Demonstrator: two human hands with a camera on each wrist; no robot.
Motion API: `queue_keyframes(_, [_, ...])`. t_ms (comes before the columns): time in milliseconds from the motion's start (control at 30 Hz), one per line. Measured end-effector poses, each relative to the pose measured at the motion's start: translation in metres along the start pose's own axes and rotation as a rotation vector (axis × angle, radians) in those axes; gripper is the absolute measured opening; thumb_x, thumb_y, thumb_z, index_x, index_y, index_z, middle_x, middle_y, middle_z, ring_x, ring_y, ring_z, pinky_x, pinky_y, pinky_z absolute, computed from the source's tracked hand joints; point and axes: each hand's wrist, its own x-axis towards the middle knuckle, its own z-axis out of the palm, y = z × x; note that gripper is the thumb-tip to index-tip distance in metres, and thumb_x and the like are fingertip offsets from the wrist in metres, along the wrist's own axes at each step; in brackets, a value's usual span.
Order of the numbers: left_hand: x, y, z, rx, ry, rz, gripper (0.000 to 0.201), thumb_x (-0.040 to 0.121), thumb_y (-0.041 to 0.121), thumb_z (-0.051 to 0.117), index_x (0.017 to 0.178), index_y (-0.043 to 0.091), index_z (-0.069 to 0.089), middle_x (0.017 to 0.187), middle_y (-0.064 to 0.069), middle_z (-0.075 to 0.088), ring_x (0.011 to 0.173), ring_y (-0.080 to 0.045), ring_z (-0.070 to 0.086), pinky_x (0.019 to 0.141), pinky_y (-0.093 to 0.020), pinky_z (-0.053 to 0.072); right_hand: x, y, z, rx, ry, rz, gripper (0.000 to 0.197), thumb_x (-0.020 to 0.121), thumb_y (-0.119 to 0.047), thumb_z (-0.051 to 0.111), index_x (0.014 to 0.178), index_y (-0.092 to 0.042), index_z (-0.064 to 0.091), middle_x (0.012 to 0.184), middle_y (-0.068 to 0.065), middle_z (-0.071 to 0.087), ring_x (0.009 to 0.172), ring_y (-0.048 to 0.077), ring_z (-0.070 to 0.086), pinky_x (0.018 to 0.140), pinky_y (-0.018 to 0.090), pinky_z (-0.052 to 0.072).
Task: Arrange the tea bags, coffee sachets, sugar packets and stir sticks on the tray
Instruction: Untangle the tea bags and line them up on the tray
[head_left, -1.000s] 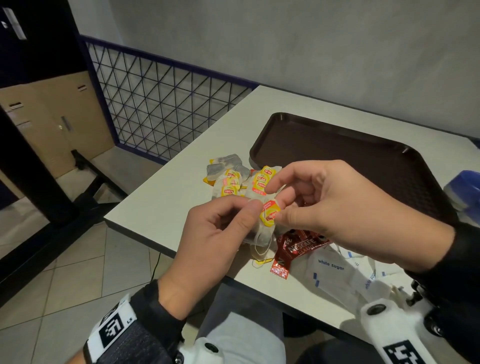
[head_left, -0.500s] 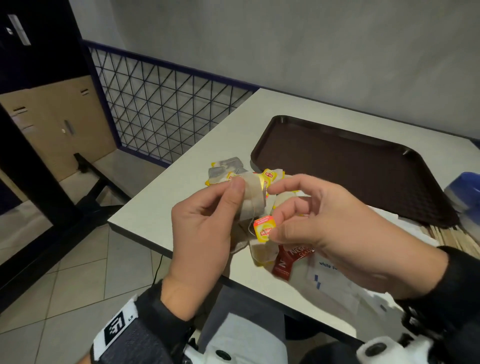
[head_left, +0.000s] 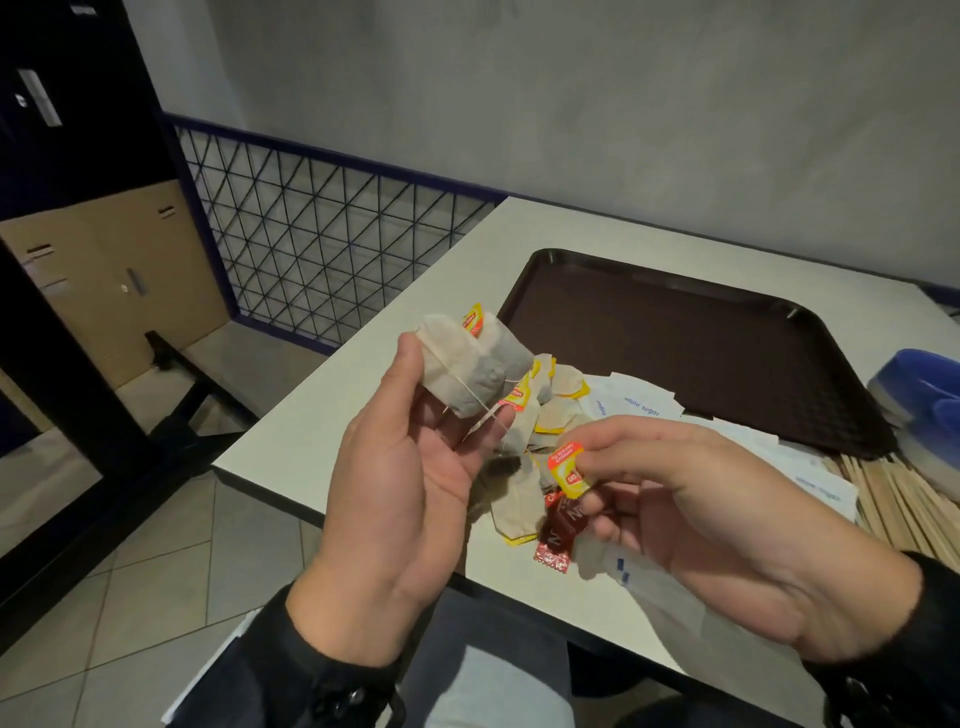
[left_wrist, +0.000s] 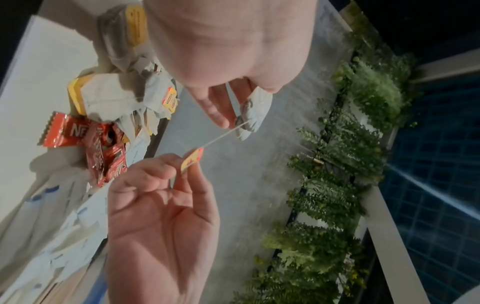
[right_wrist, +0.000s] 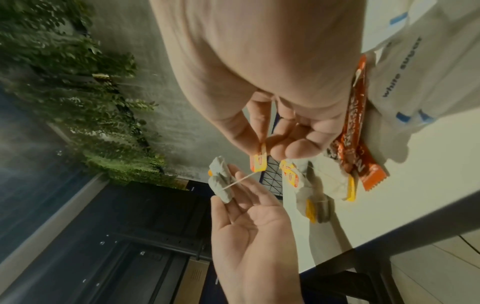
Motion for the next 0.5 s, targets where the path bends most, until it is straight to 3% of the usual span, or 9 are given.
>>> queue_keyframes(167, [-0.004, -0.001, 0.003, -0.029, -0.052, -0.058, 0.04, 0.104, 0.04, 0.043, 0.114, 0.015, 0.073, 0.116, -0.007, 0.076, 0.108, -0.023, 0.073, 0.082, -0.038, 0.063, -0.016, -0.014, 0.003, -0.043, 0.045, -0.194, 0.019, 0.086, 0.003, 0.062, 0.081, -0.002, 0.079, 0.081, 0.031, 0.066, 0.074, 0.026, 0.056, 0.067, 0.034, 0.046])
queue_keyframes(267, [-0.007, -0.002, 0.005, -0.015, -0.12, -0.054, 0.043, 0.105, 0.039, 0.038, 0.122, 0.013, 0.068, 0.123, -0.006, 0.074, 0.117, -0.023, 0.069, 0.091, -0.043, 0.06, -0.021, -0.024, 0.002, -0.023, 0.053, -0.251, 0.018, 0.087, 0.004, 0.062, 0.082, 0.001, 0.078, 0.067, 0.015, 0.069, 0.065, 0.017, 0.063, 0.073, 0.036, 0.055])
queue_keyframes(367, [-0.012, -0.003, 0.009, 0.017, -0.218, -0.032, 0.049, 0.106, 0.04, 0.031, 0.131, 0.012, 0.063, 0.132, -0.005, 0.069, 0.126, -0.022, 0.063, 0.105, -0.048, 0.051, -0.023, -0.028, 0.001, 0.01, 0.029, -0.246, 0.016, 0.088, 0.005, 0.063, 0.089, 0.001, 0.079, 0.082, 0.021, 0.074, 0.069, 0.023, 0.067, 0.065, 0.027, 0.061])
queue_keyframes(500, [-0.017, -0.005, 0.013, 0.048, -0.345, -0.001, 0.056, 0.108, 0.042, 0.025, 0.145, 0.009, 0.051, 0.145, -0.011, 0.059, 0.138, -0.029, 0.052, 0.12, -0.049, 0.034, -0.019, -0.022, 0.006, -0.092, 0.021, -0.302, 0.02, 0.09, 0.01, 0.063, 0.095, -0.004, 0.077, 0.082, 0.019, 0.067, 0.062, 0.023, 0.063, 0.058, 0.025, 0.057])
